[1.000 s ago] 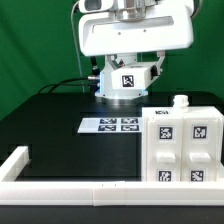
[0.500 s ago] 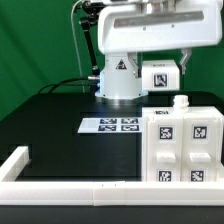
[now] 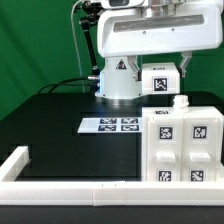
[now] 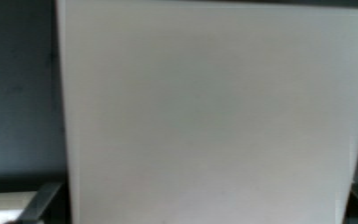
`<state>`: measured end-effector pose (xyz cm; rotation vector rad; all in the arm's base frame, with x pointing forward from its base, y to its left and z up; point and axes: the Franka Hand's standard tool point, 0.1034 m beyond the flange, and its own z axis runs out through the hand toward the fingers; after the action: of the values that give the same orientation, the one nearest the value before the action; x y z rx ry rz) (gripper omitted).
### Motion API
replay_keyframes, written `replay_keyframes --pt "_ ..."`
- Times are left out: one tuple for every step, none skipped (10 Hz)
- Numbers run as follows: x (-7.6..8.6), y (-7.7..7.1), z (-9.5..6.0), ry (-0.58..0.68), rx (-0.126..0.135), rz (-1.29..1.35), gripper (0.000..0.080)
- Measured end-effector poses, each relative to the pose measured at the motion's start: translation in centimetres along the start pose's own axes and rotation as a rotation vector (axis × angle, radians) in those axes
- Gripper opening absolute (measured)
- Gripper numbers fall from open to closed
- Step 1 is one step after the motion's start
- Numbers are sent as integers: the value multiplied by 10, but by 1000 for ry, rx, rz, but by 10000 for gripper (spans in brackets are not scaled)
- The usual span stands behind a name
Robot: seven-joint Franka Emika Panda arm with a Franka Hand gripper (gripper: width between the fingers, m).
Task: Assemble cabinet
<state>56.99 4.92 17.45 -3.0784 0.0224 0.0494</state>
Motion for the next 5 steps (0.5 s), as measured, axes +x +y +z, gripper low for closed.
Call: replay_keyframes --pt "10 -4 1 8 0 -9 560" --pt "23 -9 2 18 1 -37 560" --pt "33 -13 5 19 2 -57 560" --pt "39 -15 8 21 2 -93 560" --pt "39 -18 9 20 4 -107 560"
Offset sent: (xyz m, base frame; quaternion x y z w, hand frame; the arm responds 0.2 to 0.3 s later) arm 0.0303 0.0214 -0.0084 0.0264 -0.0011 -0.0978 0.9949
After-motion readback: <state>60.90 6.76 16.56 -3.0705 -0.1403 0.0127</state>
